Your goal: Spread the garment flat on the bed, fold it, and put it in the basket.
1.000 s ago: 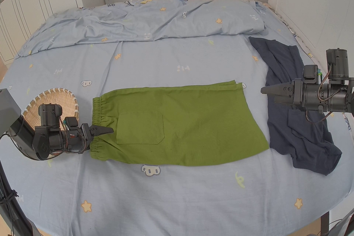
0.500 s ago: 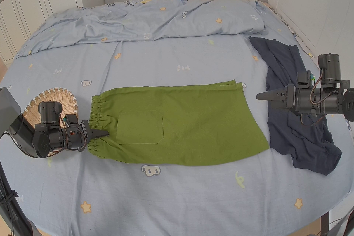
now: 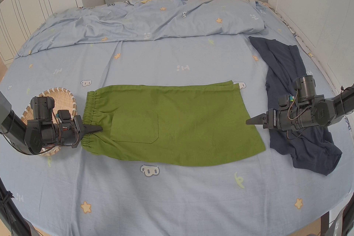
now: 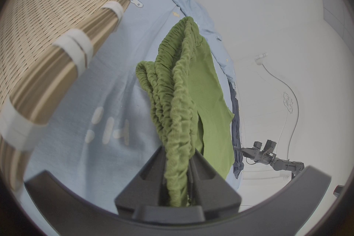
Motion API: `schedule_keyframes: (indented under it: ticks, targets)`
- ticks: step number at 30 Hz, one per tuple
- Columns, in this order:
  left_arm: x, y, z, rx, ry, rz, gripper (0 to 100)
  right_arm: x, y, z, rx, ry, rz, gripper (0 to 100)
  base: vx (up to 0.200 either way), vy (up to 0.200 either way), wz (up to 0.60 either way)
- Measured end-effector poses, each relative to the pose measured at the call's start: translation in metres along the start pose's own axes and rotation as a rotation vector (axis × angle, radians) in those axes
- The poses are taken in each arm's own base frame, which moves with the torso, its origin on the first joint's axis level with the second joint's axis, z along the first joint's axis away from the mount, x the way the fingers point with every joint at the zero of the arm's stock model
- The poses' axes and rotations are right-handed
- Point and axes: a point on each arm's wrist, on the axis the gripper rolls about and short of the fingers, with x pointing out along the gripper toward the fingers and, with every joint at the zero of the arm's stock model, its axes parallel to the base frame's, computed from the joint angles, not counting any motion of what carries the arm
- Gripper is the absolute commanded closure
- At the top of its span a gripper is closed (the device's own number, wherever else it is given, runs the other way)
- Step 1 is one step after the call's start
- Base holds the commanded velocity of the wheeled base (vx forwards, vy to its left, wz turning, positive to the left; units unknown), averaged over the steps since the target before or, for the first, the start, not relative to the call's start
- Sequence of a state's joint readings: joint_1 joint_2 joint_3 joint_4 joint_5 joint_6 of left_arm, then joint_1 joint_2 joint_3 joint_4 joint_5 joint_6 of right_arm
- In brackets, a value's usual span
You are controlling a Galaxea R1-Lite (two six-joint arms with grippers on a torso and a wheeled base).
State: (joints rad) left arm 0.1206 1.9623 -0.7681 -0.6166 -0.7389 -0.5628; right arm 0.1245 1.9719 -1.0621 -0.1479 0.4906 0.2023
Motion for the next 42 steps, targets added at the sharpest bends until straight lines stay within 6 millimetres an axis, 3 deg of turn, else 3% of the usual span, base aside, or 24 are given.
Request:
schedule_keyframes:
  ticks: [9, 23, 24, 42]
  targets:
    - [-0.001, -0.002, 0.000, 0.007, -0.004, -0.003, 100, 0.028, -0.013, -0.009, 0.022, 0.065, 0.012, 0, 0.000, 0.000, 0.00]
    - [0.000, -0.003, 0.000, 0.011, -0.004, -0.008, 100, 0.040, -0.004, -0.020, 0.039, 0.145, 0.183, 0, 0.000, 0.000, 0.00]
    - [0.000, -0.003, 0.000, 0.011, -0.003, -0.008, 100, 0.040, -0.004, -0.020, 0.040, 0.149, 0.187, 100, 0.000, 0.000, 0.00]
    - [0.000, -0.002, 0.001, 0.011, -0.005, -0.008, 100, 0.038, -0.018, -0.014, 0.079, 0.131, 0.166, 100, 0.000, 0.000, 0.00]
